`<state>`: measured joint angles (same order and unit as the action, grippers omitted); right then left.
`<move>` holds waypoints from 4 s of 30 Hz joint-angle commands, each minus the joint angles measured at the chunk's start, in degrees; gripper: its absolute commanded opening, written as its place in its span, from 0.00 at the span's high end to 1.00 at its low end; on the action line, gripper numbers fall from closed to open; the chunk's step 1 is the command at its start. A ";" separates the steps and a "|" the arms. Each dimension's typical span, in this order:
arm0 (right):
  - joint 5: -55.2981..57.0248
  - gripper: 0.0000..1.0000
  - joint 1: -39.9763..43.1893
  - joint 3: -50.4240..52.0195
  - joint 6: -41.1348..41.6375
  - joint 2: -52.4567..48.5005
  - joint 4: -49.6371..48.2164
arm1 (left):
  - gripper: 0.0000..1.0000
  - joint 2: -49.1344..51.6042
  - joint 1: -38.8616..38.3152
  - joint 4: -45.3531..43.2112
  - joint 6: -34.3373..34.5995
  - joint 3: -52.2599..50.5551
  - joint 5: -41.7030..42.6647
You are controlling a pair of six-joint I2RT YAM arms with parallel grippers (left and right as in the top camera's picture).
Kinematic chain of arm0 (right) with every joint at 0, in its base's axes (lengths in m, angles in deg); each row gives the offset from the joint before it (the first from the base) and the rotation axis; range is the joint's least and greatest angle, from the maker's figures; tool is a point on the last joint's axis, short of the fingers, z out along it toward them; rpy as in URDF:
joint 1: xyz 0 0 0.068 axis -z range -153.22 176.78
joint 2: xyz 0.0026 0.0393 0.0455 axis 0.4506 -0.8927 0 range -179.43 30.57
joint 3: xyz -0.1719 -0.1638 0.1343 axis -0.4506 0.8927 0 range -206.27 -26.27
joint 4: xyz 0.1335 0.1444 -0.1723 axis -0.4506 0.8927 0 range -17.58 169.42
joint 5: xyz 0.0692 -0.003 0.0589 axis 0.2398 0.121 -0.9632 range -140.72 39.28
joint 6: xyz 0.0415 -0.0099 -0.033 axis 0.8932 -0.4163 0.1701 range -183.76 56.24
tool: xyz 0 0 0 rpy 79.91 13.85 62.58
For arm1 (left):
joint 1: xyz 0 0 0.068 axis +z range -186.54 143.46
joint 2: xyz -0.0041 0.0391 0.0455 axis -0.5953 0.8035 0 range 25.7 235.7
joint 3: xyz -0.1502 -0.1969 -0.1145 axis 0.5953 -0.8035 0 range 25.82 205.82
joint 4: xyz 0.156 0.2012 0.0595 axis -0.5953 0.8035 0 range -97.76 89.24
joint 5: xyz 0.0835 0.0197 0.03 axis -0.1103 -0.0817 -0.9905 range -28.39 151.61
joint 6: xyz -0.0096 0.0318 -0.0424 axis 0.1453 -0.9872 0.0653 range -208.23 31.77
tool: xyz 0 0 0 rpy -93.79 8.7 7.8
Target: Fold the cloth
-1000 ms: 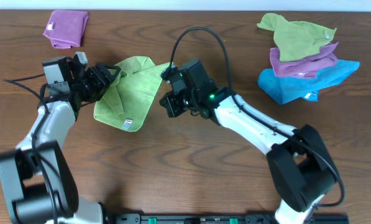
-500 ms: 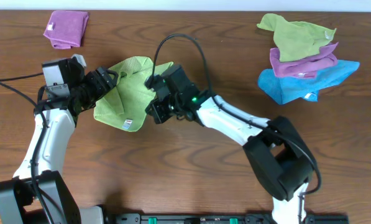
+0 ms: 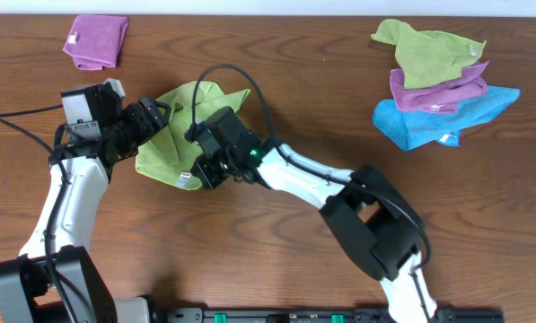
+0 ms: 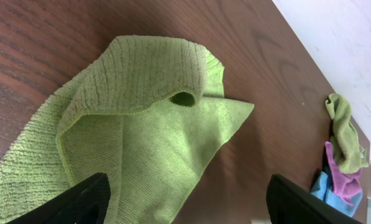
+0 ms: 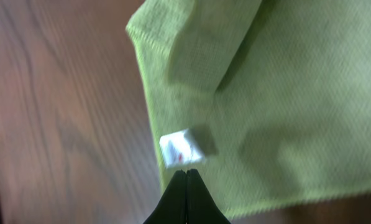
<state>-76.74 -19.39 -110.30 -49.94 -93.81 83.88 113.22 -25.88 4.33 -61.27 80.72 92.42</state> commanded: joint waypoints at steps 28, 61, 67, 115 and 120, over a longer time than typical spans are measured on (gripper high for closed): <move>7.56 0.99 -2.05 -6.69 -3.48 -6.21 8.98 | 0.07 -0.76 8.83 -1.79 9.05 0.81 -4.59; 22.71 0.99 22.25 -7.04 -5.86 -6.34 45.59 | 0.11 -0.66 -17.05 4.59 -0.02 0.76 -16.92; 19.80 0.99 23.65 -7.06 -7.34 -3.63 45.22 | 0.13 -0.37 -23.58 0.42 -2.89 0.76 -24.46; 10.73 0.99 23.17 -7.04 -8.74 6.01 42.95 | 0.95 14.27 -36.54 -8.24 -11.47 1.53 -60.92; 10.71 0.98 23.17 -7.04 -8.74 6.01 42.29 | 0.95 9.07 -36.39 0.48 -9.88 1.53 -61.42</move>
<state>-65.35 3.84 -117.47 -57.94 -88.32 126.46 125.40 -62.47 2.63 -72.86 81.00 33.67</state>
